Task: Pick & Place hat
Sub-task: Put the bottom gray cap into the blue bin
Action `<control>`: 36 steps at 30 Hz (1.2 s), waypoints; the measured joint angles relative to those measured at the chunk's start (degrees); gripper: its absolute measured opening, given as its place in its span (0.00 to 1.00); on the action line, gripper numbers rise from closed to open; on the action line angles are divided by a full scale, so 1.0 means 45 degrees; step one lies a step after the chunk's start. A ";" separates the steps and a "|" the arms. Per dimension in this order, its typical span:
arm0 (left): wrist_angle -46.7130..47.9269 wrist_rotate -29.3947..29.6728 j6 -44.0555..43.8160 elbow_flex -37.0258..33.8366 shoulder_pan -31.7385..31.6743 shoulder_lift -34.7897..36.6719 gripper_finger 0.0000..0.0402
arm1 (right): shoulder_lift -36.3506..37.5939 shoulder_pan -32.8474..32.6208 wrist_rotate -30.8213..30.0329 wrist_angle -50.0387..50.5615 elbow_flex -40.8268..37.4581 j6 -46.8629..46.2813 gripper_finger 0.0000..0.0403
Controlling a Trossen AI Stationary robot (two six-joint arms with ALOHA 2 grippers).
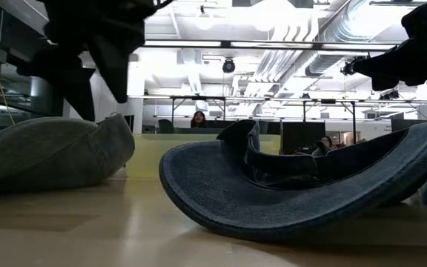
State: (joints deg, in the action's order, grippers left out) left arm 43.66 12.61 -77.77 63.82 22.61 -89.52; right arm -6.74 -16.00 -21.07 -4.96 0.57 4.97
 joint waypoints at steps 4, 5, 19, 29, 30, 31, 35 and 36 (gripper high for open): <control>0.0000 -0.0017 -0.0019 0.0000 -0.0440 0.0000 0.74 | 0.0000 -0.0002 0.0002 0.0003 0.0002 0.0000 0.00; 0.0025 -0.0074 -0.0019 0.0002 -0.0521 -0.0004 0.74 | 0.0000 -0.0002 0.0002 0.0003 -0.0003 0.0000 0.00; -0.0594 -0.2151 -0.0115 -0.0017 -0.0611 -0.1823 0.74 | 0.0000 0.0002 0.0002 -0.0002 -0.0003 0.0000 0.00; -0.1720 -0.3280 -0.0169 -0.0003 -0.0611 -0.2229 0.74 | 0.0000 0.0002 0.0002 -0.0002 -0.0002 0.0000 0.00; -0.1700 -0.3306 -0.0172 -0.0003 -0.0611 -0.2229 0.74 | 0.0000 -0.0003 0.0002 0.0000 0.0000 0.0000 0.00; -0.1676 -0.3312 -0.0174 -0.0003 -0.0611 -0.2229 0.74 | 0.0000 -0.0002 0.0002 0.0003 -0.0003 0.0000 0.00; -0.1669 -0.3800 -0.0356 -0.0003 -0.0616 -0.2229 0.74 | 0.0000 -0.0001 -0.0003 -0.0002 -0.0003 0.0000 0.00; -0.1671 -0.4024 -0.0366 -0.0003 -0.0616 -0.2229 0.74 | 0.0000 0.0001 0.0002 -0.0002 -0.0003 0.0000 0.00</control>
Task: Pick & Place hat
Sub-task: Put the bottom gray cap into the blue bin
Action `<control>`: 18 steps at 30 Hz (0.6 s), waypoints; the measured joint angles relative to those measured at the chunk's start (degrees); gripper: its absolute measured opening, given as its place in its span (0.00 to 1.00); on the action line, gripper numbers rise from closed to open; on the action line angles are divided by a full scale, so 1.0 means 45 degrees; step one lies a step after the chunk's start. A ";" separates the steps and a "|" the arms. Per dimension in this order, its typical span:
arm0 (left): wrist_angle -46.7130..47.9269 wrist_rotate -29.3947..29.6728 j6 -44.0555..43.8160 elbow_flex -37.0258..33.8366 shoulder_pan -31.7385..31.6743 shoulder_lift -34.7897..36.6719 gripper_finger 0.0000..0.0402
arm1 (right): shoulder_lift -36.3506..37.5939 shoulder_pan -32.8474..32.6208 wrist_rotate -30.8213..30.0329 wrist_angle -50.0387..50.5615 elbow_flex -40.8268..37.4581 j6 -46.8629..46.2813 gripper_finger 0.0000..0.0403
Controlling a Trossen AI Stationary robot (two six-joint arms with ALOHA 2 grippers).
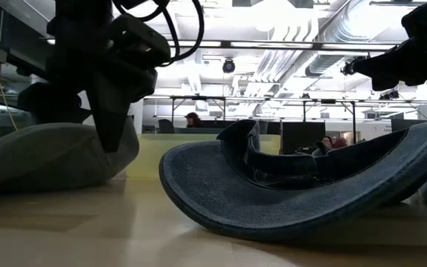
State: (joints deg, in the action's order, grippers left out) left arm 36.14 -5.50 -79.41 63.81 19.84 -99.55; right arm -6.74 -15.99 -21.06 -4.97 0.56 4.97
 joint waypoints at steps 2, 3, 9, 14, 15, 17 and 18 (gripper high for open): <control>0.0000 -0.0356 -0.0013 0.0000 0.0000 0.0000 0.74 | 0.0000 -0.0002 -0.0005 0.0000 0.0000 0.0000 0.00; 0.0000 -0.0418 -0.0038 0.0000 0.0000 0.0000 0.74 | 0.0000 0.0000 -0.0001 0.0000 0.0001 0.0000 0.00; 0.0000 -0.0374 -0.0412 0.0000 0.0000 0.0000 0.74 | 0.0000 -0.0004 0.0000 0.0004 0.0000 0.0000 0.00; 0.0000 -0.0599 -0.0423 0.0000 0.0000 0.0000 0.74 | 0.0000 -0.0004 -0.0005 0.0000 0.0000 0.0000 0.00; 0.0000 -0.0660 -0.0421 0.0000 0.0000 0.0000 0.74 | 0.0000 0.0001 -0.0002 0.0000 0.0000 0.0000 0.00; 0.0000 -0.0659 -0.0438 0.0000 0.0000 0.0000 0.74 | 0.0000 -0.0002 -0.0005 0.0000 0.0002 0.0000 0.00; 0.0000 -0.0656 -0.0463 0.0000 0.0000 0.0000 0.74 | 0.0000 -0.0002 -0.0002 0.0002 0.0000 0.0000 0.00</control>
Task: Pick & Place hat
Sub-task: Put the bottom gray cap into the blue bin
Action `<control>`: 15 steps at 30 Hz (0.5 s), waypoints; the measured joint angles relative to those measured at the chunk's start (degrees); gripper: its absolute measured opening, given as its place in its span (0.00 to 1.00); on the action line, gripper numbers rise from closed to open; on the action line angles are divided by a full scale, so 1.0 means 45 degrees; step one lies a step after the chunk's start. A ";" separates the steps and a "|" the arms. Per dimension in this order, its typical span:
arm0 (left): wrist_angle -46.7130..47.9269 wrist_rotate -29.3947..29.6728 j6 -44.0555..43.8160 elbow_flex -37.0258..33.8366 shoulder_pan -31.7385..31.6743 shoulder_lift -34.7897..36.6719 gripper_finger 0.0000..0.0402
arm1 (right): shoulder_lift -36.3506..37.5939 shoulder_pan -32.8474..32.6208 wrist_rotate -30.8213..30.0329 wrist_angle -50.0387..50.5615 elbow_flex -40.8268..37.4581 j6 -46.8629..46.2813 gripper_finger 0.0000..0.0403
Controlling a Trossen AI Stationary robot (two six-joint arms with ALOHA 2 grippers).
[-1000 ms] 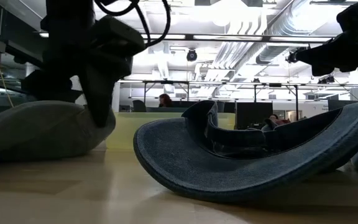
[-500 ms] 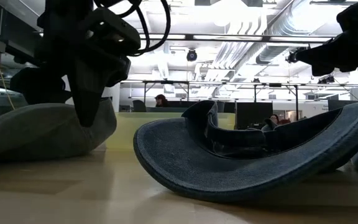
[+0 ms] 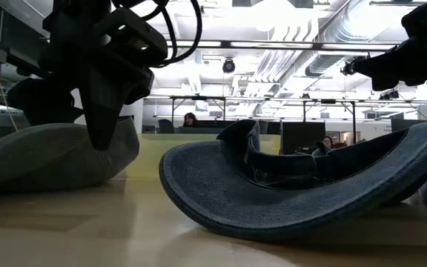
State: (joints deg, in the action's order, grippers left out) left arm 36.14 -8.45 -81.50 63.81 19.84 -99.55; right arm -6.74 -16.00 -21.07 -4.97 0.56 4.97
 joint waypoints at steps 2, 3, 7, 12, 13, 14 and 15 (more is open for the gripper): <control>0.0000 0.0000 -0.0004 0.0000 0.0000 0.0000 0.74 | 0.0000 0.0002 0.0002 -0.0002 0.0004 0.0000 0.00; 0.0000 0.0026 -0.0004 0.0000 0.0000 0.0000 0.74 | 0.0000 0.0003 -0.0003 0.0003 0.0004 0.0000 0.00; 0.0126 0.0068 -0.0009 0.0000 0.0000 0.0000 0.74 | 0.0000 0.0003 -0.0001 0.0003 0.0003 0.0000 0.00; 0.0405 0.0105 -0.0235 0.0000 0.0000 0.0000 0.74 | 0.0000 0.0001 -0.0001 -0.0002 0.0002 0.0000 0.00; 0.0388 0.0146 -0.0287 0.0000 0.0000 0.0000 0.73 | 0.0000 0.0001 0.0002 -0.0002 0.0000 0.0000 0.00; 0.0384 0.0202 -0.0306 0.0000 0.0000 0.0000 0.73 | 0.0000 0.0000 -0.0001 0.0002 0.0002 0.0000 0.00; 0.0389 0.0239 -0.0340 0.0000 0.0000 0.0000 0.71 | 0.0000 -0.0001 0.0001 -0.0002 0.0001 0.0000 0.00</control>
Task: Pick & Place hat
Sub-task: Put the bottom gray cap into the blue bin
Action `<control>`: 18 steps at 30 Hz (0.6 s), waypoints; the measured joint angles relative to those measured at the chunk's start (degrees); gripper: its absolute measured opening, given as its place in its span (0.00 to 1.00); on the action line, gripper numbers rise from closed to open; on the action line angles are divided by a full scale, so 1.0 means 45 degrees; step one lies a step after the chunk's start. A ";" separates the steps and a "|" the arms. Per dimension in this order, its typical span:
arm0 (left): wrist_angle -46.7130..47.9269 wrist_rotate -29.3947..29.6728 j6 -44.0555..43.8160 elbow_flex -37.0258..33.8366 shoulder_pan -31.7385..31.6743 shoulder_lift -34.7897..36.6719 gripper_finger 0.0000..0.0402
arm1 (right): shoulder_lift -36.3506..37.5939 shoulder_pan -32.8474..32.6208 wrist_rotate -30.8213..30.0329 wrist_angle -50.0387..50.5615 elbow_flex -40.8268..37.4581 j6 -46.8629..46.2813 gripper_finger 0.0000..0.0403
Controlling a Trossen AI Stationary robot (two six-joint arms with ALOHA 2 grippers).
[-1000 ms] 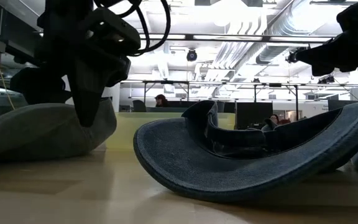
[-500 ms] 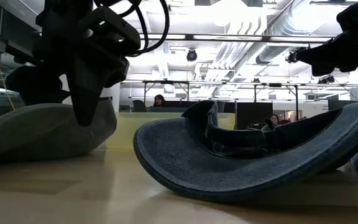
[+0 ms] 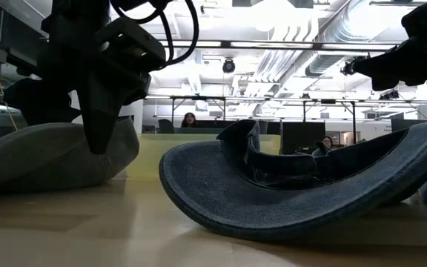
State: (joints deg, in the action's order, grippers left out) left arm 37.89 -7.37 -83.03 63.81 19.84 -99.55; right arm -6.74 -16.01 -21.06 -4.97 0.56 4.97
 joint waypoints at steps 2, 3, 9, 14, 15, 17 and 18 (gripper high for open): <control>-0.0017 0.0006 -0.0053 0.0000 0.0000 0.0000 0.67 | 0.0000 0.0002 0.0001 0.0000 0.0002 0.0000 0.00; -0.0056 0.0004 -0.0057 0.0000 0.0000 0.0000 0.64 | 0.0000 -0.0001 -0.0004 0.0000 -0.0001 0.0000 0.00; -0.0219 -0.0011 -0.0288 0.0000 0.0000 0.0000 0.41 | 0.0000 0.0000 0.0000 0.0000 0.0004 0.0000 0.00; -0.0190 -0.0244 -0.0291 0.0000 0.0000 0.0000 0.18 | 0.0000 -0.0001 0.0000 0.0005 0.0000 0.0000 0.00; -0.0183 -0.0293 -0.0264 0.0000 0.0000 0.0005 0.14 | 0.0000 0.0004 -0.0001 0.0002 -0.0001 0.0000 0.00; -0.0171 -0.0472 -0.0106 0.0000 -0.0002 0.0005 0.05 | 0.0000 0.0001 -0.0003 0.0000 0.0001 0.0000 0.00; -0.0162 -0.0547 -0.0002 0.0000 -0.0004 0.0011 0.03 | 0.0000 0.0002 -0.0004 0.0000 0.0004 0.0000 0.00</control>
State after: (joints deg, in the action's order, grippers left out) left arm 37.16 -9.84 -83.03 63.81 19.82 -99.50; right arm -6.74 -16.00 -21.08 -4.97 0.58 4.97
